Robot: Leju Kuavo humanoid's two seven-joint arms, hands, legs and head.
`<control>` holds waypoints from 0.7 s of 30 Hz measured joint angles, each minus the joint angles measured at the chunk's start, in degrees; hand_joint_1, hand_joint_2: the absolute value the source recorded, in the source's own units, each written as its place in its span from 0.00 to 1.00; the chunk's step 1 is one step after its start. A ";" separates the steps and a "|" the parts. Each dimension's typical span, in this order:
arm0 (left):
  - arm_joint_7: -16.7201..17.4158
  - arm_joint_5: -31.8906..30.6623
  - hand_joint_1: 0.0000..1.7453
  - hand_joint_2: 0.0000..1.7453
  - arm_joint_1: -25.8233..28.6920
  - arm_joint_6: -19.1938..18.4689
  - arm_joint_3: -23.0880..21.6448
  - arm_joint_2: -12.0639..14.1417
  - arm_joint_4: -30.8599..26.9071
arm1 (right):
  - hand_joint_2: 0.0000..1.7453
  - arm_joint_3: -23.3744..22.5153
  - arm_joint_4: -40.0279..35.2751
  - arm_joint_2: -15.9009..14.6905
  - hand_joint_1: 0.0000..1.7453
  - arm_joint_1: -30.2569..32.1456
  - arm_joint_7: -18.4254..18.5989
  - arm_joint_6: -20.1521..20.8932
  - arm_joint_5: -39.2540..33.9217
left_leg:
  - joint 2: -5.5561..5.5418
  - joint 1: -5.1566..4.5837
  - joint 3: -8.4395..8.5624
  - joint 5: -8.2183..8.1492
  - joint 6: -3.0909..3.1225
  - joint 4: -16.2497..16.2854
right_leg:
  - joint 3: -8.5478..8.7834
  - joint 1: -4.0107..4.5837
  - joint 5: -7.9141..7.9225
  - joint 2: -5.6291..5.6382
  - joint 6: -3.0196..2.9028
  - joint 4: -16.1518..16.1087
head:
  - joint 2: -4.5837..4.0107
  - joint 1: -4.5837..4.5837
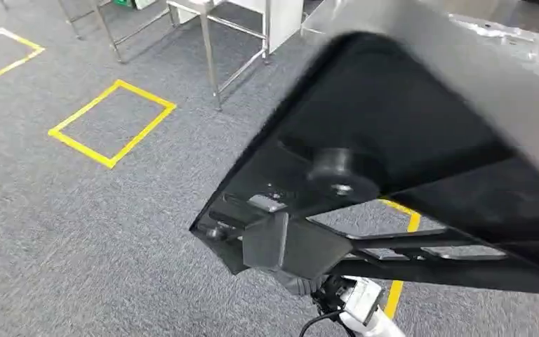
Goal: Take the parts from the cabinet and place them on the table.
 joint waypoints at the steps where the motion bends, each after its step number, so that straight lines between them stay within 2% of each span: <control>1: -0.19 -0.02 0.00 1.00 -0.22 0.48 0.13 -0.50 0.00 | 1.00 -0.04 0.00 -0.04 1.00 -0.41 -0.13 0.04 -0.06 | 0.82 0.60 0.05 0.48 0.63 -0.65 | -0.15 0.20 -0.09 0.28 0.28 0.16 | 0.00 0.00; 2: -0.37 -0.04 0.00 1.00 -0.47 0.74 0.35 -0.59 0.00 | 1.00 -0.07 -0.02 -0.07 1.00 -0.78 -0.24 0.06 -0.15 | 1.42 0.45 0.14 0.68 1.04 -0.91 | -0.64 0.38 -1.20 -2.83 0.40 1.43 | 0.00 0.02; 3: -0.52 -0.04 0.00 1.00 -0.44 1.00 0.44 -0.70 0.00 | 1.00 -0.07 0.00 -0.07 1.00 -1.26 -0.26 0.09 -0.17 | 1.98 0.32 0.12 0.73 1.33 -0.96 | -2.10 0.39 -3.21 -5.20 0.58 4.57 | 0.00 0.00; 4: -0.50 -0.04 0.00 1.00 -0.28 1.05 0.48 -0.96 0.00 | 1.00 -0.07 0.00 -0.07 1.00 -1.59 -0.33 0.11 -0.24 | 2.63 0.16 0.09 0.69 1.39 -0.95 | -4.24 0.33 -5.47 -6.54 0.80 9.05 | 0.00 0.02; 5: -0.50 -0.02 0.00 1.00 -0.12 1.05 0.54 -1.16 0.00 | 1.00 -0.07 0.04 -0.07 1.00 -1.69 -0.39 0.11 -0.33 | 3.44 0.02 0.09 0.63 1.47 -0.95 | -6.74 0.22 -7.58 -7.17 0.94 14.30 | 0.00 0.02; 6: -0.50 0.00 0.00 1.00 -0.10 1.00 0.70 -1.33 0.00 | 1.00 -0.07 0.13 -0.09 1.00 -1.72 -0.39 0.19 -0.37 | 4.18 -0.03 0.03 0.57 1.52 -0.92 | -8.57 0.13 -8.52 -7.28 1.04 17.87 | 0.00 0.02; 7: -0.50 0.00 0.00 1.00 -0.16 0.98 0.81 -1.46 0.00 | 1.00 -0.07 0.24 -0.09 1.00 -1.76 -0.39 0.28 -0.37 | 4.78 -0.04 0.04 0.54 1.53 -0.90 | -8.99 0.05 -8.09 -7.32 1.09 18.54 | 0.00 0.02; 8: -0.50 0.00 0.00 1.00 -0.31 0.98 0.85 -1.66 0.00 | 1.00 -0.07 0.35 -0.09 1.00 -1.92 -0.35 0.35 -0.37 | 5.44 -0.04 0.11 0.46 1.45 -0.90 | -7.92 0.01 -6.26 -7.46 1.05 16.23 | 0.00 0.02; 9: -0.46 0.00 0.00 1.00 -0.48 0.98 0.87 -1.86 0.00 | 1.00 -0.07 0.35 -0.09 1.00 -2.15 -0.24 0.35 -0.41 | 6.02 -0.05 0.26 0.35 1.39 -0.90 | -5.49 0.03 -3.80 -7.86 0.91 11.55 | 0.00 0.02; 10: -0.41 0.00 0.00 1.00 -0.60 1.03 0.90 -2.05 0.00 | 1.00 -0.07 0.35 -0.07 1.00 -2.41 -0.20 0.35 -0.41 | 6.52 -0.09 0.49 0.23 1.23 -0.91 | -2.59 0.14 -1.43 -8.79 0.64 6.17 | 0.00 0.02; 11: -0.39 -0.02 0.00 1.00 -0.64 1.09 0.94 -2.27 0.00 | 1.00 -0.07 0.33 -0.04 1.00 -2.70 -0.09 0.35 -0.44 | 6.99 -0.16 0.78 0.05 1.05 -0.91 | 0.23 0.47 0.07 -11.21 0.11 1.13 | 0.00 0.02; 12: -0.33 -0.02 0.00 1.00 -0.63 1.09 0.98 -2.47 0.00 | 1.00 -0.04 0.33 0.00 1.00 -3.03 0.00 0.35 -0.46 | 7.43 -0.59 0.83 -0.24 0.62 -0.73 | 0.75 1.32 -0.78 -12.66 -0.27 -0.23 | 0.00 0.02; 13: -0.24 0.00 0.00 1.00 -0.65 1.11 1.11 -2.58 0.00 | 1.00 -0.04 0.31 0.02 1.00 -3.18 0.04 0.33 -0.46 | 7.80 -0.52 0.90 -0.25 0.34 -0.82 | 0.52 1.15 -0.53 -11.61 -0.64 -0.21 | 0.00 0.02; 15: -0.17 0.00 0.00 1.00 -0.80 1.09 1.35 -2.89 0.00 | 1.00 -0.04 0.31 0.02 1.00 -3.20 0.15 0.31 -0.59 | 9.09 -0.50 1.27 -0.36 -0.14 -1.07 | 0.29 1.44 -0.55 -10.42 -0.96 -0.19 | 0.00 0.02; 16: -0.20 0.00 0.00 1.00 -0.99 0.98 1.40 -2.95 0.00 | 1.00 -0.04 0.31 0.02 1.00 -3.24 0.20 0.31 -0.59 | 9.68 -0.59 1.56 -0.59 -0.53 -1.05 | 0.55 1.08 -0.28 -9.75 -1.40 -0.78 | 0.00 0.02; 17: -0.26 -0.02 0.00 1.00 -1.18 0.89 1.44 -3.01 0.00 | 1.00 -0.04 0.31 0.11 1.00 -3.26 0.18 0.31 -0.59 | 7.50 -0.17 1.34 -1.38 -0.81 -0.17 | 0.95 0.71 0.00 -9.30 -1.75 -1.15 | 0.00 0.02; 18: -0.31 -0.07 0.00 1.00 -1.12 0.85 1.53 -3.17 0.00 | 1.00 -0.04 0.33 0.13 1.00 -3.65 0.20 0.28 -0.63 | 5.28 -0.15 0.15 -3.14 -0.84 2.42 | 0.95 0.55 0.08 -8.81 -2.12 -1.23 | 0.00 0.00; 19: -0.35 -0.11 0.00 1.00 -1.01 0.81 1.66 -3.23 0.00 | 1.00 -0.04 0.35 0.35 1.00 -3.80 0.18 0.28 -0.70 | 3.92 -0.13 -1.97 -5.48 -0.97 6.88 | 0.92 0.51 0.12 -8.20 -2.28 -1.23 | 0.00 0.00; 20: -0.37 -0.26 0.00 1.00 -0.82 0.81 1.77 -3.23 0.00 | 1.00 -0.04 0.39 0.44 1.00 -3.78 0.20 0.28 -0.70 | 3.33 -0.12 -4.45 -7.63 -1.13 11.89 | 0.88 0.52 0.12 -7.42 -2.33 -1.23 | 0.00 0.00; 21: -0.44 -0.57 0.00 1.00 -0.63 0.81 1.79 -3.26 0.00 | 1.00 -0.04 0.55 0.44 1.00 -3.74 0.20 0.31 -0.70 | 3.18 -0.12 -6.69 -8.95 -1.25 16.13 | 0.86 0.55 0.12 -6.59 -2.33 -1.17 | 0.00 0.00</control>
